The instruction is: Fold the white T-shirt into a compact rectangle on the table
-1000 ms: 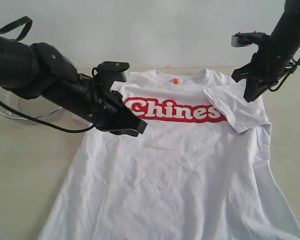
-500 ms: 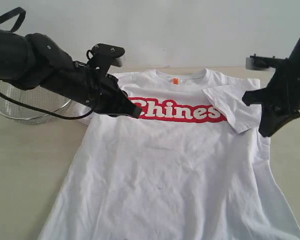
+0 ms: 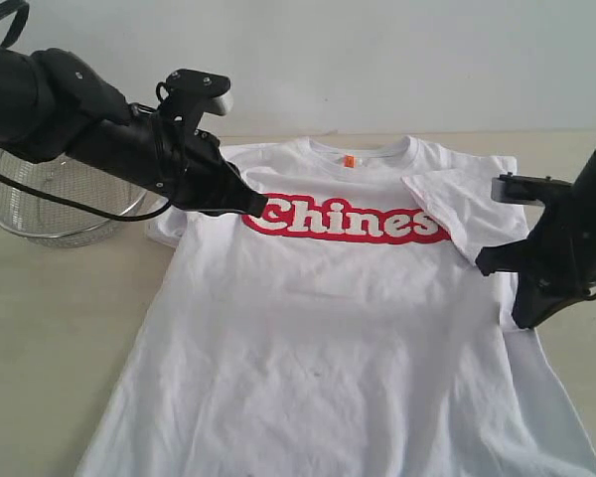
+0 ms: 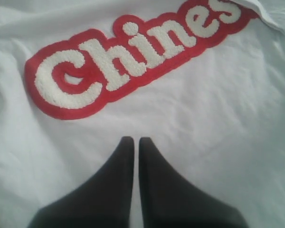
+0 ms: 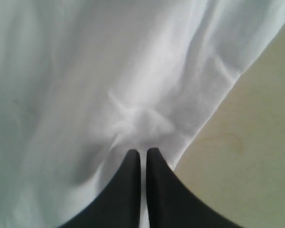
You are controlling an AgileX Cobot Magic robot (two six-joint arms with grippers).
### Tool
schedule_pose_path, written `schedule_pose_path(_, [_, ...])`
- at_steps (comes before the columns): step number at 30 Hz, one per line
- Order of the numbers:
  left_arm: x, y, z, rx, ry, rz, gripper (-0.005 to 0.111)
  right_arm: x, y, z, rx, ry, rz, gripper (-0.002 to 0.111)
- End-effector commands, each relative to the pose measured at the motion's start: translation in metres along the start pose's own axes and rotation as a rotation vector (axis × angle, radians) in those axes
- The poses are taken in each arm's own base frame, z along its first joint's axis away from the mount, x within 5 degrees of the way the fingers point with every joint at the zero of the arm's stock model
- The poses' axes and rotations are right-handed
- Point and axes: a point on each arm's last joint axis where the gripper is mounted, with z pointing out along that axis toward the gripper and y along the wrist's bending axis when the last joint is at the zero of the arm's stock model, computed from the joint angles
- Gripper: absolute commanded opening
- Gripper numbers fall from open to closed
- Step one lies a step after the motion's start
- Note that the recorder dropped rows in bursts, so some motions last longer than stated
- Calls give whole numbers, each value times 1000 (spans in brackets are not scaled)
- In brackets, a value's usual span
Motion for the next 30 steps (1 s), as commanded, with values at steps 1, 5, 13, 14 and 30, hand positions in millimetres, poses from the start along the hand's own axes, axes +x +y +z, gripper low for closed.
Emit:
schedule_pose_path(1, [-4,-1,-5,3,-14,10,5,1,-2,1,16,-5,-10,0])
schedule_pose_path(5, [-4,-1,-5,3,-14,10,5,0,-4,9,14,8,-4,0])
schedule_pose_path(13, [-4,-1,-5,7,-11,10,5,1,-10,16,67,39,7,0])
schedule_pose_path(14, [-4,-1,-5,7,-11,10,5,2,-13,16,91,47,15,0])
schedule_pose_path(30, [-4,-1,-5,7,-11,10,5,-1,-24,15,211,15,40,0])
